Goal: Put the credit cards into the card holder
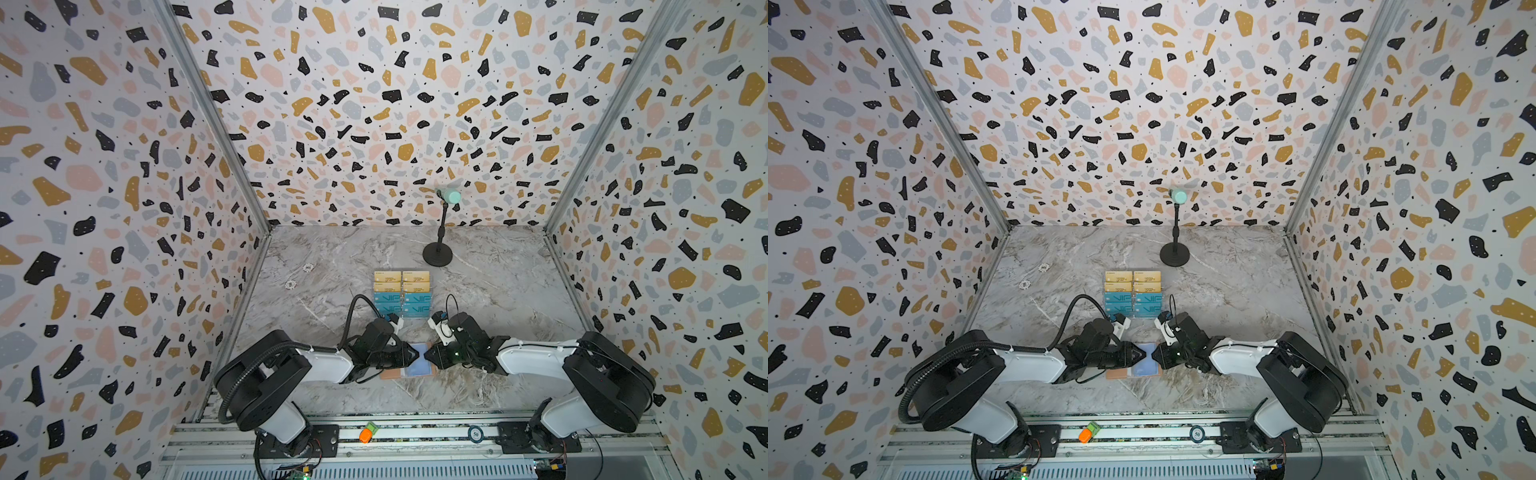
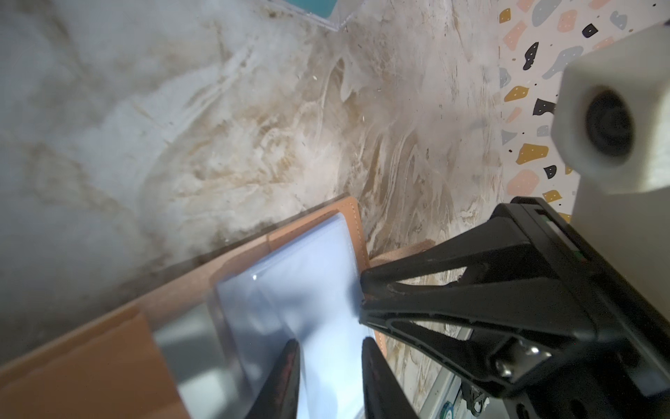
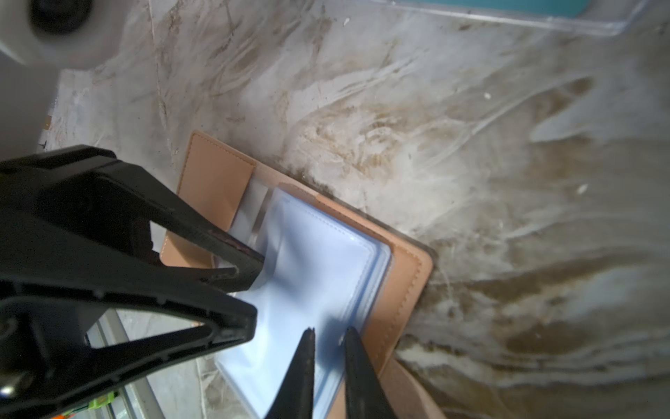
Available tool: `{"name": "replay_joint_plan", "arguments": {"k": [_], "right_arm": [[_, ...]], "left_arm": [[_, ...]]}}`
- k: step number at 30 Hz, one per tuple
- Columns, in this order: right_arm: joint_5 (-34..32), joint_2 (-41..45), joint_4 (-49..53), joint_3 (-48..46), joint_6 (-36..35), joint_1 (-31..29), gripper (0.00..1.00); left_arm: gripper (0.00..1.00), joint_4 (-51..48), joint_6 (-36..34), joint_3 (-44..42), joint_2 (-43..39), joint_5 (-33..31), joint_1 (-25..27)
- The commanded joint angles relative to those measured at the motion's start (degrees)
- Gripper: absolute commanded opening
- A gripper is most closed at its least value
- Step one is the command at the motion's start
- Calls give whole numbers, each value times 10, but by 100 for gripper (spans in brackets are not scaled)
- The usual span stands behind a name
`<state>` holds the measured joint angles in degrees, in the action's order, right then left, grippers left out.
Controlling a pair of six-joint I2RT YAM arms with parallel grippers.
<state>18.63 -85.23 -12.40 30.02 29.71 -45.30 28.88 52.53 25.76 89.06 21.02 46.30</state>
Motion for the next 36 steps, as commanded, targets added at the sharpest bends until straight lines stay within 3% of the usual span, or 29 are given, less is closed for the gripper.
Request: {"name": "replay_joint_plan", "arguments": {"k": [1,8,15,22,36], "right_arm": [[-6,-12,31,-2,3,-5,18],[-7,-10,33,-3,3,-5,18],[-6,-12,34,-2,2,-5,18],[-8,-2,40,-3,1,-5,18],[-7,32,39,-13,9,-5,18]], "left_arm": [[32,57,32,-19,7,15,1],[33,127,74,-58,21,16,2],[32,134,68,-66,28,14,1],[16,156,70,-67,51,17,-1],[2,151,69,-76,22,6,-6]]}}
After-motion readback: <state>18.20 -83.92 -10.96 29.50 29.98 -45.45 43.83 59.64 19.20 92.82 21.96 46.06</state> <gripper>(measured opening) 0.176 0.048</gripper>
